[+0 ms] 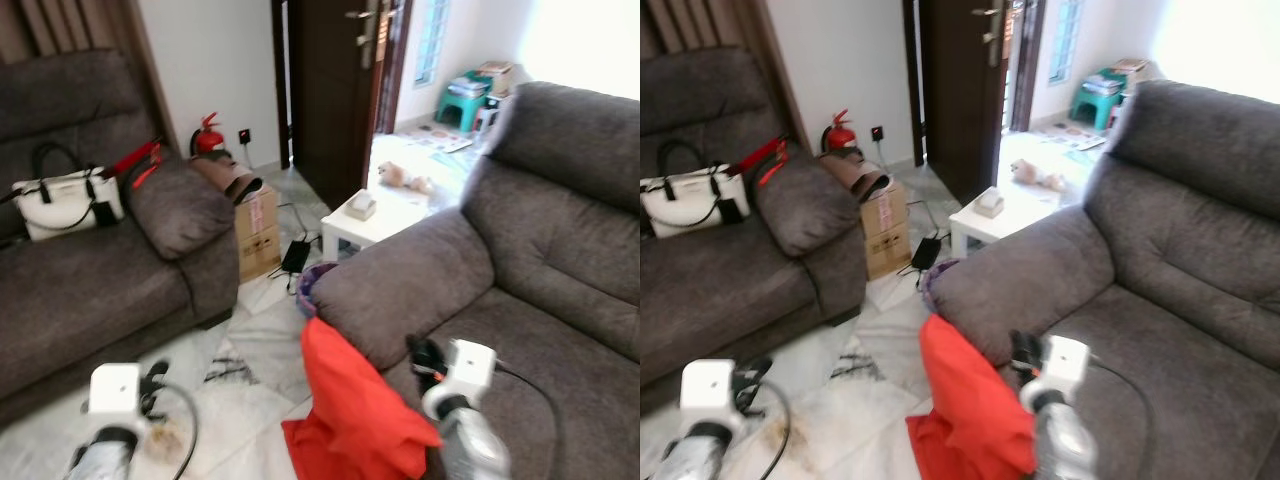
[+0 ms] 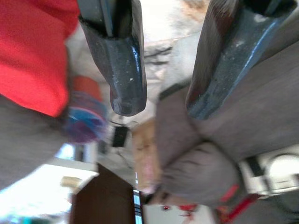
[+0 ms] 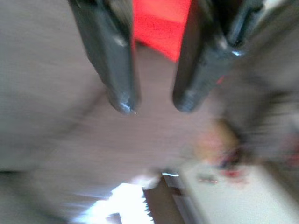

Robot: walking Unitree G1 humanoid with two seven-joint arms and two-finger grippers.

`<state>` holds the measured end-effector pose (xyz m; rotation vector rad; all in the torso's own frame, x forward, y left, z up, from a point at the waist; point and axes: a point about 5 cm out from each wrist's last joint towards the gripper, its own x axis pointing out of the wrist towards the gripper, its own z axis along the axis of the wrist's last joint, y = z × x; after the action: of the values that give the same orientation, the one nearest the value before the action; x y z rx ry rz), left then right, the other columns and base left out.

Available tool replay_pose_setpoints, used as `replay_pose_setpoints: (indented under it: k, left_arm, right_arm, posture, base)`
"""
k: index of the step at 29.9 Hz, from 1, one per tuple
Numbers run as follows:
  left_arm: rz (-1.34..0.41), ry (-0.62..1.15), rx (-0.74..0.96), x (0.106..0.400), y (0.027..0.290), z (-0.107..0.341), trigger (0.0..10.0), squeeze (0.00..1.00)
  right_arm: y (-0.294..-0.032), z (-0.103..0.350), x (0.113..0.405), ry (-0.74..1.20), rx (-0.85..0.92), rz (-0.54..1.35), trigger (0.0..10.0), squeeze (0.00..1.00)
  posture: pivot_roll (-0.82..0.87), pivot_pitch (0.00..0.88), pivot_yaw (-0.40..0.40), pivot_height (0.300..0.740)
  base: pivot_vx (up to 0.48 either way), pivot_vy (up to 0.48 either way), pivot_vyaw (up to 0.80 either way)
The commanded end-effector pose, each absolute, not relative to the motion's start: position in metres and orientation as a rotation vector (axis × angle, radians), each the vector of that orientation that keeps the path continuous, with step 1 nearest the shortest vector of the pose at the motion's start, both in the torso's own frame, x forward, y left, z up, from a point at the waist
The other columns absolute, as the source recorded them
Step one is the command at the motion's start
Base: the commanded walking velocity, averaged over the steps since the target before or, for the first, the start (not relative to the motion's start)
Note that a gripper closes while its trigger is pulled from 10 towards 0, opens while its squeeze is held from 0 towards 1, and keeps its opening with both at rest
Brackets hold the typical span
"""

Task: Move the pillow to the sofa from floor

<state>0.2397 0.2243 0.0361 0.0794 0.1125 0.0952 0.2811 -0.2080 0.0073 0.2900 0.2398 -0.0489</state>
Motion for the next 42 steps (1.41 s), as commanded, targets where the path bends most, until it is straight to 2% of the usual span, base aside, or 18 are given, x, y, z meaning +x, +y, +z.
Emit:
replay_pose_setpoints:
  k: [1,17,22,33,42]
  left_arm:
    - [0.127,0.119,0.105,0.2371,0.2383,0.0382,10.0,0.00]
    - [0.124,0.118,0.106,0.2376,0.2383,0.0383,10.0,0.00]
    - [0.123,0.118,0.106,0.2380,0.2380,0.0383,10.0,0.00]
    - [0.119,0.117,0.105,0.2389,0.2372,0.0383,10.0,0.00]
    - [0.069,0.134,0.142,0.2379,0.2398,0.0388,10.0,0.00]
  right_arm:
    - [-0.1877,0.0118,0.2895,0.221,0.314,-0.001,10.0,0.00]
    - [-0.1835,0.0108,0.2877,0.222,0.282,0.038,10.0,0.00]
    - [-0.1838,0.0090,0.2860,0.232,0.278,0.040,10.0,0.00]
    - [-0.1847,0.0091,0.2862,0.229,0.296,0.028,10.0,0.00]
    - [-0.1891,0.0088,0.2847,0.221,0.309,-0.002,10.0,0.00]
  posture:
    - [0.13,0.000,0.017,0.740]
    - [0.13,0.000,0.019,0.740]
    - [0.13,0.000,0.019,0.740]
    - [0.13,0.000,0.016,0.740]
    - [0.13,0.000,0.013,0.740]
  base:
    - [0.251,0.000,0.00]
    - [0.220,0.000,0.00]
    - [0.292,0.000,0.55]
    - [0.307,0.000,0.00]
    - [0.000,0.000,0.00]
